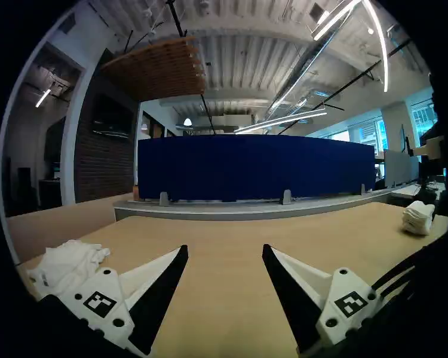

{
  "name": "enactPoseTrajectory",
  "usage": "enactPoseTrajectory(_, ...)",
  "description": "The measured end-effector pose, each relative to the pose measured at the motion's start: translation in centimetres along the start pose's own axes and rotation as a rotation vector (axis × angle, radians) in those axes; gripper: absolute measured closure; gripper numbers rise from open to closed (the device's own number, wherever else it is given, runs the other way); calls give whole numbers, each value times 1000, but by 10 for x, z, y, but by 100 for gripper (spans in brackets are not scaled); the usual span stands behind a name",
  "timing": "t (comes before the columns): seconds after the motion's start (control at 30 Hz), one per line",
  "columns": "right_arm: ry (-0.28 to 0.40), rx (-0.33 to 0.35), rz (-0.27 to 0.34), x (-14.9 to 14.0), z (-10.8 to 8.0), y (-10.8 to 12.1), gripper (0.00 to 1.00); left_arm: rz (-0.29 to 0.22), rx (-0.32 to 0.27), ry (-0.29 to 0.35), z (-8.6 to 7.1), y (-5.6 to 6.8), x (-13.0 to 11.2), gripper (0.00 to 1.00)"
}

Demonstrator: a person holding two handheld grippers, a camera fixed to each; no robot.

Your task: Fold towel

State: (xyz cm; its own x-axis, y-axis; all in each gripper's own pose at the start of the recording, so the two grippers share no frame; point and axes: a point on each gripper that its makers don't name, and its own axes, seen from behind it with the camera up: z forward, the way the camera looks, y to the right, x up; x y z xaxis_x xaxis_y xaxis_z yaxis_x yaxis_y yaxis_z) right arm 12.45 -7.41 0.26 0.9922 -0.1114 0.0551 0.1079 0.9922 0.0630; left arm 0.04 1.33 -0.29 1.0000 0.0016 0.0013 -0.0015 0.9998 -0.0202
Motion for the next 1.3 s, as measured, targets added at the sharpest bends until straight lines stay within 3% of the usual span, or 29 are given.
enactPoseTrajectory(1.0, 29, -16, 23, -6, 6, 21, 0, -2, 2, 2, -2, 0, -1, 7)
enactPoseTrajectory(1.3, 53, -30, 33, -32, 4, 32, 0, -1, 2, 1, -2, 0, -1, 7)
